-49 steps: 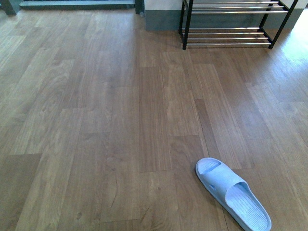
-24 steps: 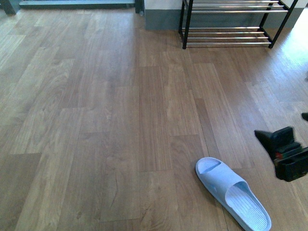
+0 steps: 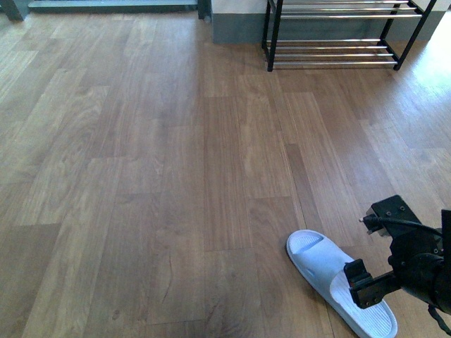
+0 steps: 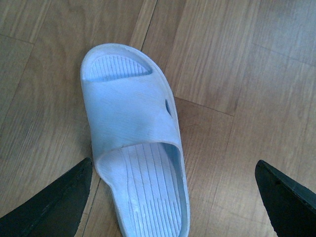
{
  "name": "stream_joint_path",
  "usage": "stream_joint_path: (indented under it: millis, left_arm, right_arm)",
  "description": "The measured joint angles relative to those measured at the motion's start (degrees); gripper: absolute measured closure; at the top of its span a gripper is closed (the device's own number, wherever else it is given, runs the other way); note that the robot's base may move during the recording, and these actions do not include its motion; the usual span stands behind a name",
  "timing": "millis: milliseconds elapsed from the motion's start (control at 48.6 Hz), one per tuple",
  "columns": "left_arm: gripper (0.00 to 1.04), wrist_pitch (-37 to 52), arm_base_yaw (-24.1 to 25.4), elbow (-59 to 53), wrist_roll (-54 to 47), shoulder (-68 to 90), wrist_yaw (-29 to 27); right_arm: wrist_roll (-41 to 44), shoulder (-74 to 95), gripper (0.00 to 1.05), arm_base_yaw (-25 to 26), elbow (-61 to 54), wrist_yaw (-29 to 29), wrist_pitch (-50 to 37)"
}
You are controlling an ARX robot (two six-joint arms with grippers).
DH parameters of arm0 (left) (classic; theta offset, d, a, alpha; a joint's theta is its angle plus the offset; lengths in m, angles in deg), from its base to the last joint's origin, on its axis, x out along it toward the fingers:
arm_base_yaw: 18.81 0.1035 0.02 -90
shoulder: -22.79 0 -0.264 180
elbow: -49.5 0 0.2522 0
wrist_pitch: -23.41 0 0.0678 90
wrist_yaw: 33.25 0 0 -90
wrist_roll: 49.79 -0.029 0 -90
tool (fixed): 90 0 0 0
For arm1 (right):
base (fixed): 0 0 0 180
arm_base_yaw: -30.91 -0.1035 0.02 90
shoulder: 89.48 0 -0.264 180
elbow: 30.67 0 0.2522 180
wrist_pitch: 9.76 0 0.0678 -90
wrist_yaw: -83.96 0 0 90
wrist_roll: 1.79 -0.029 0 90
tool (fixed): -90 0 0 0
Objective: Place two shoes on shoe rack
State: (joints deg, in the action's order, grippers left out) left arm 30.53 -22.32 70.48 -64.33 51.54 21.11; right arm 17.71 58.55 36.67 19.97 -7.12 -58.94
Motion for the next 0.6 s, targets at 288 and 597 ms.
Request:
stream_joint_path:
  millis: [288,597]
  left_arm:
    - [1.03,0.00,0.00,0.00,0.00,0.00,0.00]
    - [1.03,0.00,0.00,0.00,0.00,0.00,0.00]
  right_arm:
    - [4.87,10.21,0.09,0.96,5.92,-0.72,-1.97]
    - [6.73,16.04,0.09,2.82,11.26,-1.16,-1.68]
